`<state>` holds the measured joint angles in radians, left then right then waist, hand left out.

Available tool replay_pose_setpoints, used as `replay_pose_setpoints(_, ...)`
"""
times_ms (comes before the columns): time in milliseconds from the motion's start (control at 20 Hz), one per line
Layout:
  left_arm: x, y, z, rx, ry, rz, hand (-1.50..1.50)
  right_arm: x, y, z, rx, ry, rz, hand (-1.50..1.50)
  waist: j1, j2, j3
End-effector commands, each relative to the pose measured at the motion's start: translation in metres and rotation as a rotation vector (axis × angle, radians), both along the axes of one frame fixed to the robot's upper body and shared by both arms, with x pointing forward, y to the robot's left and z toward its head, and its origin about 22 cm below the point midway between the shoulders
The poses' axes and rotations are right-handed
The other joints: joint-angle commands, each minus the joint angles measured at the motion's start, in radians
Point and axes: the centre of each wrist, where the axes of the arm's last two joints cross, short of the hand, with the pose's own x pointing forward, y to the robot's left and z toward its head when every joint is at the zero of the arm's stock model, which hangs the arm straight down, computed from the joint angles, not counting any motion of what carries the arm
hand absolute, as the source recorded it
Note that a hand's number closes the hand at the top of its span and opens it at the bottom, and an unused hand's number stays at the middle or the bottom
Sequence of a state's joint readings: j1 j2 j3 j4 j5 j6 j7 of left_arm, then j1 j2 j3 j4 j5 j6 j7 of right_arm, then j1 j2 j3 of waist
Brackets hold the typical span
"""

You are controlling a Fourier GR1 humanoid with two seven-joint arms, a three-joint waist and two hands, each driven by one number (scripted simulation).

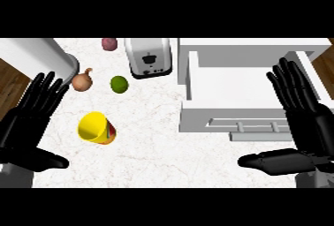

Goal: Pick up the cup, place it into the drawer and close the drawer

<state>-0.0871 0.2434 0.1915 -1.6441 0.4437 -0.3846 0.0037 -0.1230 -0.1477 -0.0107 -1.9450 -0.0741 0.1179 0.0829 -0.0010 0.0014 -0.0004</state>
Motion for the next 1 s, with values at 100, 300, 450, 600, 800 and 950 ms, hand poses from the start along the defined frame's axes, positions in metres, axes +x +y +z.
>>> replay_pose_setpoints(100,0.022,0.008,-0.046,0.035,0.073,0.022,-1.5,0.012,-0.003,0.002,-0.01,-0.015,0.009,-1.5,-0.003,0.0,0.0)
replay_pose_setpoints(300,-0.005,0.031,-0.068,0.063,0.11,0.047,-1.5,0.02,0.006,0.011,-0.002,-0.022,0.027,-1.5,0.003,-0.001,0.0)
replay_pose_setpoints(450,0.027,0.032,-0.067,0.109,0.118,0.074,-1.5,0.031,0.018,0.007,-0.015,-0.042,0.004,-1.5,0.0,0.0,0.0)
replay_pose_setpoints(600,0.011,0.055,-0.109,0.092,0.148,0.116,-1.5,0.015,-0.013,0.001,-0.009,-0.042,0.01,-1.5,-0.008,0.002,0.0)
replay_pose_setpoints(800,0.033,0.045,-0.124,0.089,0.166,0.101,-1.5,0.021,-0.01,0.018,-0.027,-0.045,0.006,-1.5,-0.009,0.001,-0.001)
replay_pose_setpoints(950,0.01,0.043,-0.153,0.128,0.171,0.098,-1.5,0.024,-0.021,0.013,-0.01,-0.046,0.005,-1.5,-0.008,0.001,0.0)
